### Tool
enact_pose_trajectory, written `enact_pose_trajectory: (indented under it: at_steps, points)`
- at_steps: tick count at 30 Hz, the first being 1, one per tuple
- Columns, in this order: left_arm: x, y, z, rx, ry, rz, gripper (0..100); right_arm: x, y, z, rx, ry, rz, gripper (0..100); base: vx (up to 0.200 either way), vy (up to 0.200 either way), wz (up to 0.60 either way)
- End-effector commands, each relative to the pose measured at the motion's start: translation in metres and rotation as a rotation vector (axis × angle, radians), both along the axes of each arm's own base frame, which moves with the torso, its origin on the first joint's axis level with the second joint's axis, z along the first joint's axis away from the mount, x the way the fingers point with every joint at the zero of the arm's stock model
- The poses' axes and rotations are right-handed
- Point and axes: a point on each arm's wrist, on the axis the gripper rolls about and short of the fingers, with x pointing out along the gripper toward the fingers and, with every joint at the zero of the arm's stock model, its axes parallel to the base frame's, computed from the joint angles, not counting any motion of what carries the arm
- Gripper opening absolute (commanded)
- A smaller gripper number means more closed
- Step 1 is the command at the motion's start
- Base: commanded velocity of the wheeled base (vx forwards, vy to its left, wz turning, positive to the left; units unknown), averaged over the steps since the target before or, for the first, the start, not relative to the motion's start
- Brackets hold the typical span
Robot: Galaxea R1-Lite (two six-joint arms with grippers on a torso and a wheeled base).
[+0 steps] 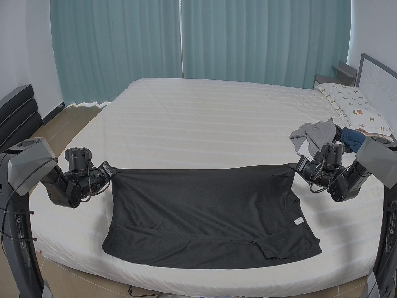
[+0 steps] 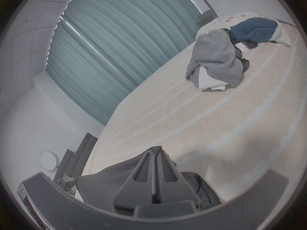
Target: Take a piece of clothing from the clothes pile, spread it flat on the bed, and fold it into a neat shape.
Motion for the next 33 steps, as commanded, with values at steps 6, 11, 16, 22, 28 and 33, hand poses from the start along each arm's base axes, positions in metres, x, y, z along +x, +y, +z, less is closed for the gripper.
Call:
enact_pose_trajectory:
  at_steps: [6,11,16,22,28,33]
  points:
    - [0.001,-0.001,0.004,0.001,-0.016,-0.003,0,0.002,-0.001,0.013,0.005,-0.042,-0.005,0,0.000,0.000,0.00]
    - [0.002,0.000,0.004,0.001,-0.019,-0.001,0,-0.001,-0.003,0.008,0.001,-0.019,-0.008,0,0.000,0.000,0.00]
    - [-0.002,-0.002,0.003,0.004,-0.003,-0.006,0,-0.015,-0.003,0.003,-0.003,0.025,-0.003,0,0.000,0.000,0.00]
    - [-0.012,-0.003,-0.006,0.084,0.031,-0.049,0,-0.033,-0.007,0.002,0.004,0.073,0.023,0,0.000,0.000,0.00]
    - [-0.022,-0.006,-0.011,0.113,0.059,-0.074,0,-0.050,-0.011,-0.010,-0.028,0.127,0.040,0,0.000,0.000,0.00]
    - [-0.039,-0.006,-0.014,0.192,0.087,-0.121,0,-0.071,-0.016,-0.018,-0.069,0.174,0.080,0,0.000,0.000,0.00]
